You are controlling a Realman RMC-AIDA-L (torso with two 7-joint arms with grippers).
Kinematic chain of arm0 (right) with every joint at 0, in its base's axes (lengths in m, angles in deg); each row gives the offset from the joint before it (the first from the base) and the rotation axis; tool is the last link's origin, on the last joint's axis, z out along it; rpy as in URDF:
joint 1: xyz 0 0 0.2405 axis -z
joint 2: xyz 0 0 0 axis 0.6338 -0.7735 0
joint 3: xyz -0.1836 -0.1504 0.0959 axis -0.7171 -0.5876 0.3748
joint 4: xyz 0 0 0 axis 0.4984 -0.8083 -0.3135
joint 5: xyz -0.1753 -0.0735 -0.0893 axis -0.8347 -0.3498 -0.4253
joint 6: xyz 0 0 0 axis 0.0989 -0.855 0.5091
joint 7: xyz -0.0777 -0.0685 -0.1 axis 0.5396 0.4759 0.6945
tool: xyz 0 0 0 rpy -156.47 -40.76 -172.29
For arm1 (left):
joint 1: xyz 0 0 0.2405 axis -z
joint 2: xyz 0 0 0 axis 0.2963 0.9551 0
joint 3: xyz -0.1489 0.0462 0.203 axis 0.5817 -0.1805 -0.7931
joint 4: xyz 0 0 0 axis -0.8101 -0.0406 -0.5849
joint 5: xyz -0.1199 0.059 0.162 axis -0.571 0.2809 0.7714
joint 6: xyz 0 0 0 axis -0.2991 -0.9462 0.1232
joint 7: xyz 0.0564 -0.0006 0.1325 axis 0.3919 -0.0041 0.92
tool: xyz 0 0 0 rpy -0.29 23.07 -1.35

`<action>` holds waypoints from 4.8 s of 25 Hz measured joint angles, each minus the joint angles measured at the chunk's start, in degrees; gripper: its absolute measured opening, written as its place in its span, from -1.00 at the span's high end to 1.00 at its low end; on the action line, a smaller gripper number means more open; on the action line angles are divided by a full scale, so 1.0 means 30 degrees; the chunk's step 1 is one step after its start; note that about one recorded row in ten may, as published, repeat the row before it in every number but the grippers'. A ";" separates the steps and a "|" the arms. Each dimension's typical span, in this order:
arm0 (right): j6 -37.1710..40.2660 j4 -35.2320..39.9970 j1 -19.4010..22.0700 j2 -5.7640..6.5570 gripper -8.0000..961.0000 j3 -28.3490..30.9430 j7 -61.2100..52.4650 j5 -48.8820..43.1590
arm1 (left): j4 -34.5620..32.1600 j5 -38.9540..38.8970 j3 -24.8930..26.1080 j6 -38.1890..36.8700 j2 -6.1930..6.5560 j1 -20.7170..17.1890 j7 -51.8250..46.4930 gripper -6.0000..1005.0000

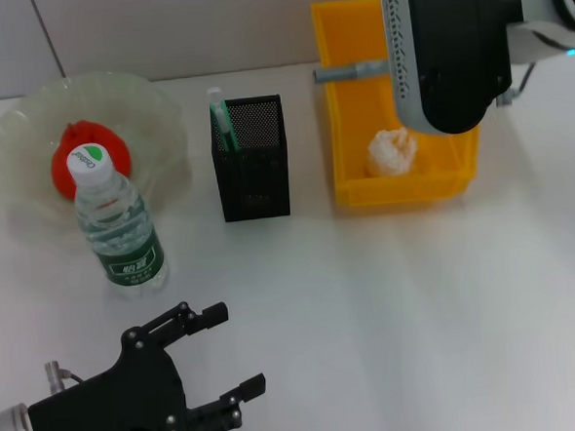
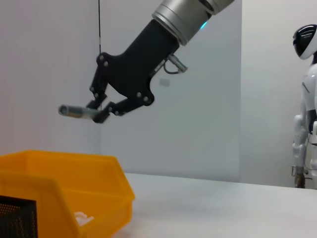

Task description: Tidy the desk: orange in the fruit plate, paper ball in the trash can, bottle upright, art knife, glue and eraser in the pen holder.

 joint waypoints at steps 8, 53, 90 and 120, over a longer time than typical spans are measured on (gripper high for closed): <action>-0.3937 -0.1291 0.0516 -0.0047 0.70 -0.0042 0.5227 0.0011 | -0.0001 -0.0073 0.0277 -0.0339 -0.0096 0.0020 -0.0012 -0.60; -1.4329 -1.1903 -0.2832 0.0091 0.70 -0.4419 1.3353 -0.0029 | 0.0518 -0.0794 0.0367 -0.0509 -0.0204 0.0203 -0.0020 -0.60; -1.3746 -0.6760 -0.1526 0.0070 0.18 -0.2690 0.8106 0.0830 | 0.0778 -0.0787 0.0368 -0.0732 -0.0067 0.0220 0.0002 -0.60; 0.7041 -2.2984 0.9073 0.0350 -0.07 1.1570 2.0806 3.0539 | 0.0194 -0.0618 0.1484 -0.1026 0.0061 -0.0265 0.0472 -0.60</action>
